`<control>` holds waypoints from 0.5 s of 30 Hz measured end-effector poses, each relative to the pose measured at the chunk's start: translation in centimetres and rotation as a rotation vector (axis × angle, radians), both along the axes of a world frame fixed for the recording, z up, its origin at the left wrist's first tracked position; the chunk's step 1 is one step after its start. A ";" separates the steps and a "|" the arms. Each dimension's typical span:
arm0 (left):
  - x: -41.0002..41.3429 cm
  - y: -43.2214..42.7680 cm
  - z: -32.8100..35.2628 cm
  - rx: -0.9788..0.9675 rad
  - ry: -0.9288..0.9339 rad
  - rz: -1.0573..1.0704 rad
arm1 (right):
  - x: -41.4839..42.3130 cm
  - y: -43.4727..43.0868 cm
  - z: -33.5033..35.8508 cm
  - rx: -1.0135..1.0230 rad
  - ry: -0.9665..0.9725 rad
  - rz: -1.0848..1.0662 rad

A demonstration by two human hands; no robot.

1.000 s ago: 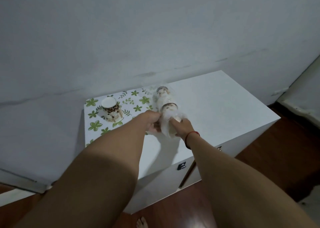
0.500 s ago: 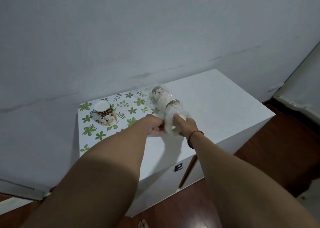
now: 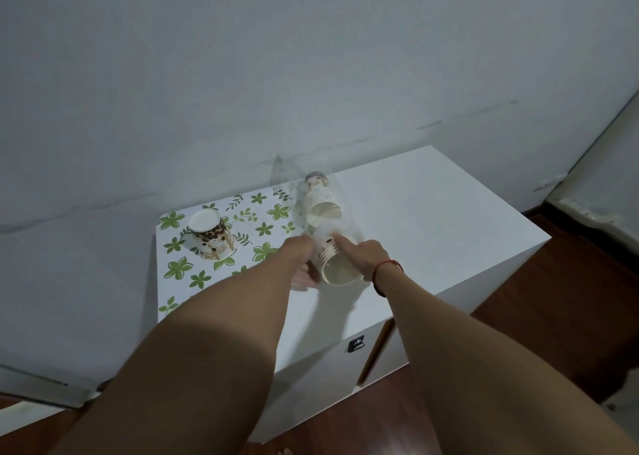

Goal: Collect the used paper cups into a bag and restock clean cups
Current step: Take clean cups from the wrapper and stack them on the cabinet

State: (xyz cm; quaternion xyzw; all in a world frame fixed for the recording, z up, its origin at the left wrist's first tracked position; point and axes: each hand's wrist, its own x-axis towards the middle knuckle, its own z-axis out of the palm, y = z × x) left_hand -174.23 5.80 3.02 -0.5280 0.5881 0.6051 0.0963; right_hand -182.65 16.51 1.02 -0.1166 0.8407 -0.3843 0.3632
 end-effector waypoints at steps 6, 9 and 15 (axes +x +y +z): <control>1.6 0.0 0.4 -0.054 -0.031 -0.071 | 0.8 0.6 0.5 -0.056 -0.080 0.082; 1.9 0.9 0.7 -0.103 0.048 -0.145 | 1.5 1.4 0.8 0.014 -0.159 0.168; 3.0 2.5 0.9 -0.057 0.090 -0.168 | 2.4 3.1 1.4 -0.088 -0.173 0.187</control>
